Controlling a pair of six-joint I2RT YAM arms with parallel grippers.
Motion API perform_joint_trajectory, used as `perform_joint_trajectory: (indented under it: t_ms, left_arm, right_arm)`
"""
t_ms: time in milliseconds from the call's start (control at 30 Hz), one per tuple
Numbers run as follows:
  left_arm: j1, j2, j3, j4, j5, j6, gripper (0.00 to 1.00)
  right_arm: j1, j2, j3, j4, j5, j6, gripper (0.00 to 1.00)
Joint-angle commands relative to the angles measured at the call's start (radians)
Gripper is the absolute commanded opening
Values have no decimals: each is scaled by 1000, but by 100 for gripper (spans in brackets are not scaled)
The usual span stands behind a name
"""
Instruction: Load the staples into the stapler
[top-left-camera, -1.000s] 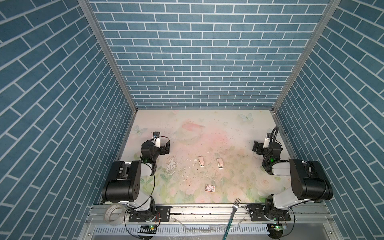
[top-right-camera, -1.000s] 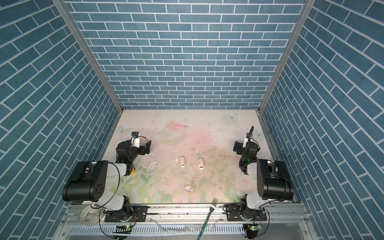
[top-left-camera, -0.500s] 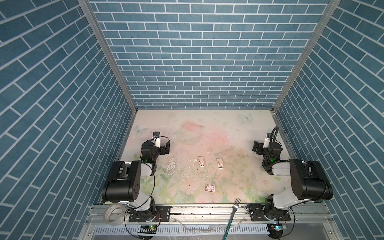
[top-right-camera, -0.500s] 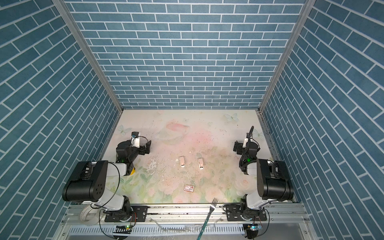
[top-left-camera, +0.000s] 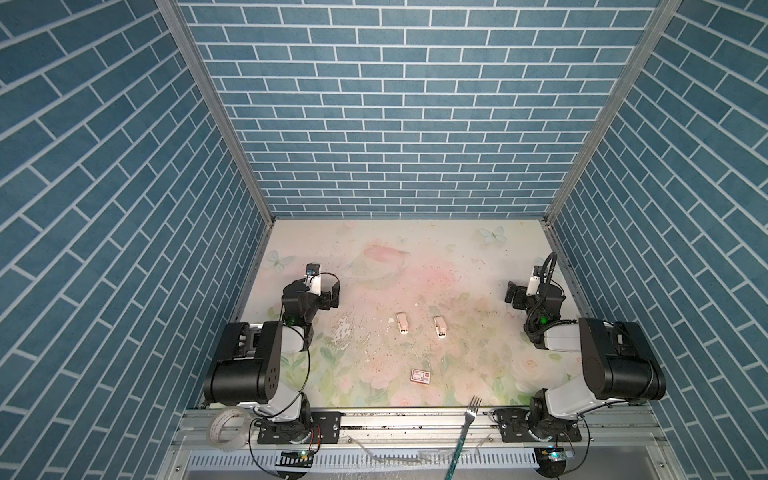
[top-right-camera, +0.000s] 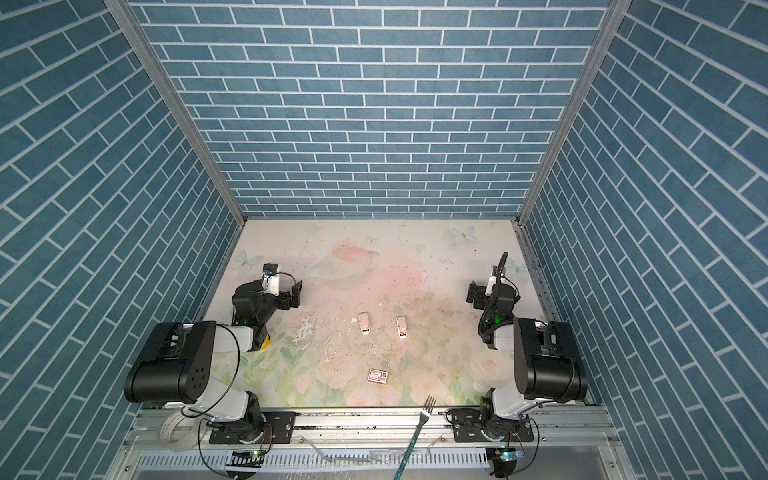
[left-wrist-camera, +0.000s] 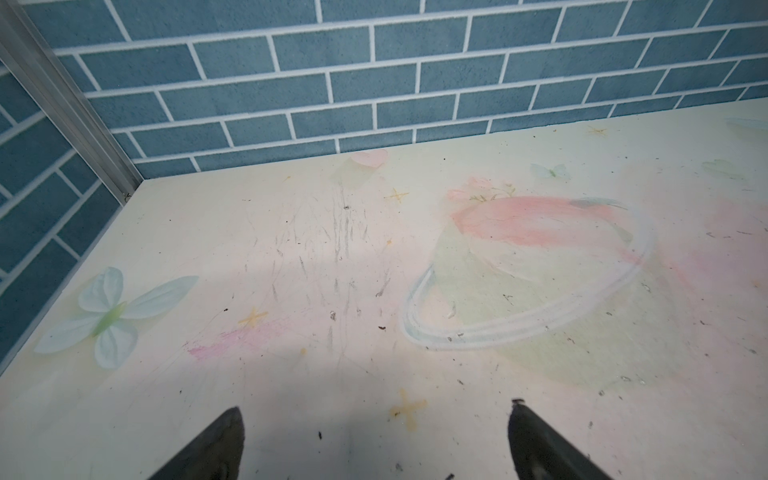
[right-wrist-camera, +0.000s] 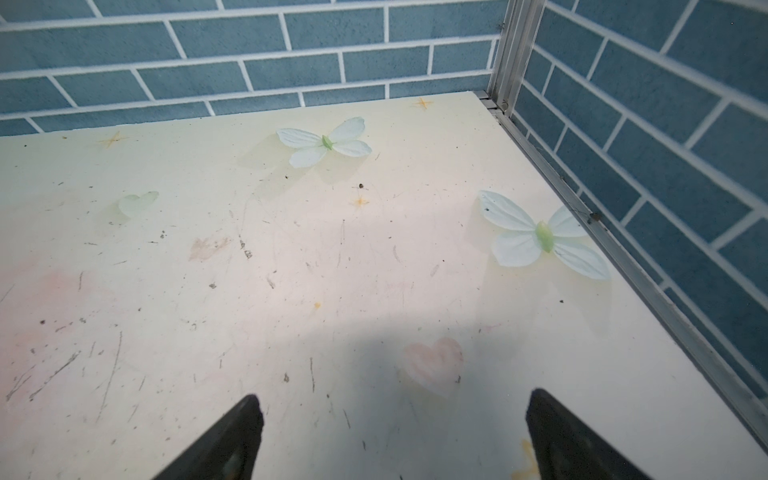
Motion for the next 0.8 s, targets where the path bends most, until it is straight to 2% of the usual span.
perform_joint_trajectory:
  t_ms: [0,200,267,367,467,600,767]
  left_arm:
    - [6,-7,3,-1,5,-5,100]
    - [6,-7,3,-1,6,-4,100]
    - [6,-7,3,-1,5,-5,100]
    - [6,-7,3,0,4,-5,99]
    - [6,-6,3,-3,4,-5,99]
    - [4,-7,5,-5,-1,-2,100]
    - [4,-29,10,-32,29,12,100]
  right_arm:
    - [-3,3,19,12,-7,-31,99]
    - [-3,-36,26,-30,21,-24,99]
    - [-3,-72,62,-123,42,-16,99]
    - [-3,-130,154,-368,57,-29,99]
    - [-3,-191,180,-459,55,-25,99]
    - [-3,-298,194,-579,37,83,99]
    - [-3,-392,253,-804,-66,207,99]
